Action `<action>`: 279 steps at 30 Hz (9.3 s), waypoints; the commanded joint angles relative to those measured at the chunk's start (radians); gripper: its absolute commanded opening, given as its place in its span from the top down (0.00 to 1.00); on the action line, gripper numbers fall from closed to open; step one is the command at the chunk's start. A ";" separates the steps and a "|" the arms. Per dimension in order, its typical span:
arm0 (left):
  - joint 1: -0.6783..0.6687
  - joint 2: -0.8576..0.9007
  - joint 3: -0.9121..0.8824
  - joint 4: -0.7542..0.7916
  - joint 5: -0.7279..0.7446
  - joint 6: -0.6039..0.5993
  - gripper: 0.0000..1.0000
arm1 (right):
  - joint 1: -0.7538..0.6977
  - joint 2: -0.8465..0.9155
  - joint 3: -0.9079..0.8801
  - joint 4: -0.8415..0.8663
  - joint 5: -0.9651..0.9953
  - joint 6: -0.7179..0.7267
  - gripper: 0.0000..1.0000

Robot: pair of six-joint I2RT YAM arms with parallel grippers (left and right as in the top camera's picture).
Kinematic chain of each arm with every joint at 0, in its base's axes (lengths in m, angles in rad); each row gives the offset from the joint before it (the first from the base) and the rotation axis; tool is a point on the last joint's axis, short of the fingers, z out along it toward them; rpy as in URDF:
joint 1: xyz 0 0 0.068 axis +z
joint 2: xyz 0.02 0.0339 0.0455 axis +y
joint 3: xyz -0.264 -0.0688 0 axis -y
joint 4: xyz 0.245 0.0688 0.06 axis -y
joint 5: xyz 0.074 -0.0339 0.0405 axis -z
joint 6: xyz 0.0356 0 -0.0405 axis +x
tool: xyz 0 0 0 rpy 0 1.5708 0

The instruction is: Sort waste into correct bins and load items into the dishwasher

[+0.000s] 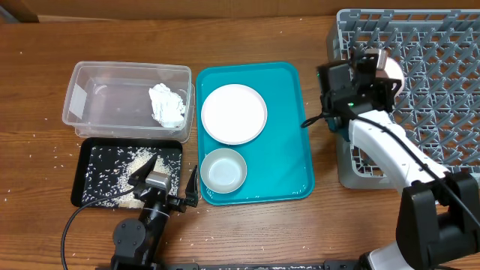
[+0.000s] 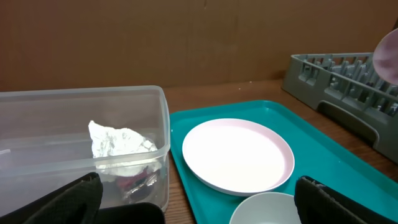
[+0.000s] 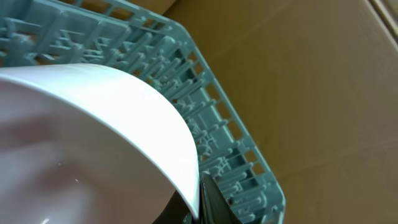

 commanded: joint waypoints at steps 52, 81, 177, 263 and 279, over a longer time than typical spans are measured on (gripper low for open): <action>0.010 -0.010 -0.005 -0.002 -0.004 0.022 0.00 | 0.504 0.095 0.097 -0.387 -1.602 0.399 0.42; 0.010 -0.010 -0.005 -0.002 -0.004 0.022 0.00 | 0.447 0.106 0.132 -0.495 -1.271 0.591 0.96; 0.010 -0.009 -0.005 -0.002 -0.005 0.022 0.00 | 0.196 0.337 0.325 -0.314 -1.525 0.459 0.38; 0.010 -0.009 -0.005 -0.002 -0.004 0.022 0.00 | -0.124 0.239 0.325 -0.248 0.156 -0.092 0.72; 0.010 -0.009 -0.005 -0.002 -0.004 0.022 0.00 | 0.197 0.126 0.331 -0.235 0.155 -0.047 0.30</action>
